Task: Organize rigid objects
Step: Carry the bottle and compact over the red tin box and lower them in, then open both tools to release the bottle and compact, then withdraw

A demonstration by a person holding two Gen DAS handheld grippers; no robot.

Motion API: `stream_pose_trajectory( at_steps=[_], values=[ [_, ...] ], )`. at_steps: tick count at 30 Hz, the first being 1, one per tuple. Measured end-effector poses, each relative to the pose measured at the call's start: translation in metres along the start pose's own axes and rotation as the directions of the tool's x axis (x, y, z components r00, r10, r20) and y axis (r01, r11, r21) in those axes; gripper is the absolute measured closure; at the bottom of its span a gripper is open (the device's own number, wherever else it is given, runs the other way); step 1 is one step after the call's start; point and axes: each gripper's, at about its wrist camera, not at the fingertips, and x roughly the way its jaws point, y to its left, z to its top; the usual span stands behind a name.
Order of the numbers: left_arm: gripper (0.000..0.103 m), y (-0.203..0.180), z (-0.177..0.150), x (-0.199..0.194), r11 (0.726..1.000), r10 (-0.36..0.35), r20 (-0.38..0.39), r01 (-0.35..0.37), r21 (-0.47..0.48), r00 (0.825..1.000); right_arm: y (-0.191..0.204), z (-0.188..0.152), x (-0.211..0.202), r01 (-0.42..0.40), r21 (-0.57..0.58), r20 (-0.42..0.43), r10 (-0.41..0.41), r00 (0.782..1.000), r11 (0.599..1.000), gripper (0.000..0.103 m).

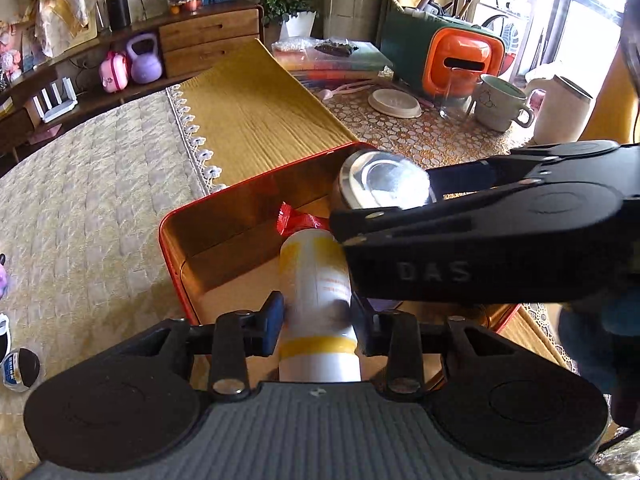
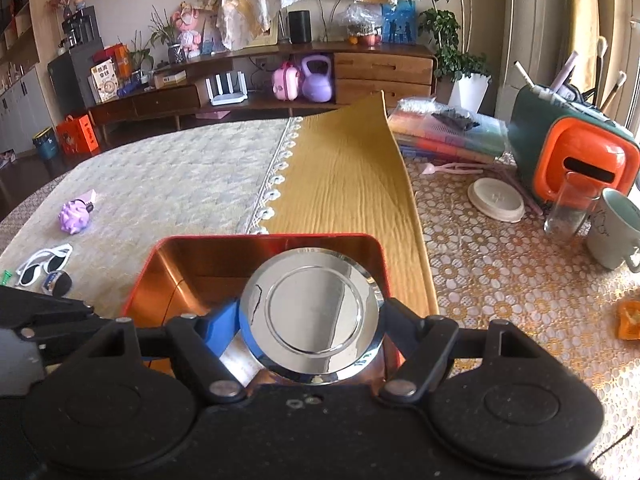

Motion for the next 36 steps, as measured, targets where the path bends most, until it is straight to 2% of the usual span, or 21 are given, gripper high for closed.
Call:
stream_pose_trajectory(
  at_steps=[5, 20, 28, 33, 36],
  values=[
    [0.067, 0.004, -0.002, -0.001, 1.0, -0.018, 0.007, 0.018, -0.012, 1.0, 0.003, -0.001, 0.014, 0.014, -0.012, -0.02, -0.014, 1.0, 1.0, 0.027],
    [0.065, 0.008, -0.006, -0.001, 0.999, -0.036, 0.02, 0.036, -0.008, 0.999, -0.003, -0.004, 0.015, -0.015, 0.08, -0.021, 0.016, 1.0, 0.997, 0.023],
    [0.064, 0.012, -0.01, -0.007, 0.997, -0.073, 0.014, 0.073, -0.028, 0.997, -0.003, -0.007, -0.003, -0.027, 0.097, -0.011, 0.029, 1.0, 0.995, 0.023],
    [0.063, 0.013, -0.013, -0.021, 0.995, -0.097, 0.036, 0.098, -0.027, 0.995, 0.001, -0.008, -0.023, -0.034, 0.088, 0.005, 0.034, 0.999, 0.996, 0.023],
    [0.056, 0.016, -0.015, -0.034, 0.993, -0.112, 0.056, 0.114, -0.029, 0.992, 0.005, -0.008, -0.037, -0.045, 0.088, 0.023, 0.043, 0.999, 0.995, 0.023]
  ],
)
